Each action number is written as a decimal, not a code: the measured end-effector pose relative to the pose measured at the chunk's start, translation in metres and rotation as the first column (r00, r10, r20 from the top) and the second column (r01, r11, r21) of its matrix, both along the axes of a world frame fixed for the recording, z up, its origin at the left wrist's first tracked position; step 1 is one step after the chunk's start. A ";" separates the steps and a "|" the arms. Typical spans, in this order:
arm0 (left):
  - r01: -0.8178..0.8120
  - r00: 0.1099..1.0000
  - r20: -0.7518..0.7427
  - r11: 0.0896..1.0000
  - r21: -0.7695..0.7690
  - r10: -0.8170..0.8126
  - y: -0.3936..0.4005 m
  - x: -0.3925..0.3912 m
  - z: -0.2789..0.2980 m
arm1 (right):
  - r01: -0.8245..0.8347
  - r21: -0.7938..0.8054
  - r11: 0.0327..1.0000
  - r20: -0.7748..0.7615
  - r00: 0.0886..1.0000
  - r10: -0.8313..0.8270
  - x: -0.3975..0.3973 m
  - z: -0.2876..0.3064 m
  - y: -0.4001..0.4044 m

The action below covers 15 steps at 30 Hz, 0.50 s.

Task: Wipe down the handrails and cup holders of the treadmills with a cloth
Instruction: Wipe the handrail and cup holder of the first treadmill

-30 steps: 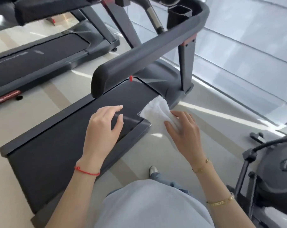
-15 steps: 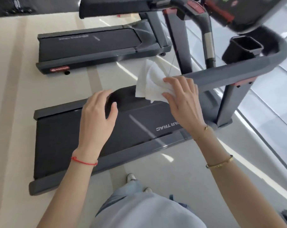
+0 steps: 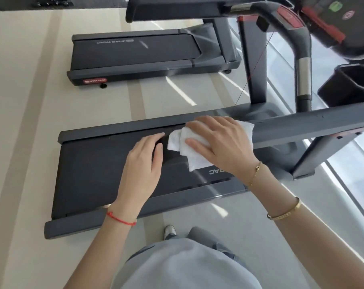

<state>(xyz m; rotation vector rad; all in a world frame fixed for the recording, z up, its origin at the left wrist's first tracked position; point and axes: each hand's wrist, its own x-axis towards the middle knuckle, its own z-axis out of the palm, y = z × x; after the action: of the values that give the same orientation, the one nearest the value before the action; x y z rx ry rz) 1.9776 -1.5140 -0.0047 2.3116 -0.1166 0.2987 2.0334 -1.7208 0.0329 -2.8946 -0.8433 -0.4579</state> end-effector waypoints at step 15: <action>-0.115 0.993 -0.025 0.986 -0.117 0.113 -0.006 -0.010 -0.010 | -0.109 -0.026 0.994 -0.024 0.994 0.108 0.016 -0.005 0.012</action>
<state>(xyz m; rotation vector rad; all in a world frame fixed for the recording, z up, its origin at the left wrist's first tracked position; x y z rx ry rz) 1.9681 -1.5204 -0.0142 2.2063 0.0420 0.3330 2.0490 -1.7085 0.0283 -2.8544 -1.0053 -0.4050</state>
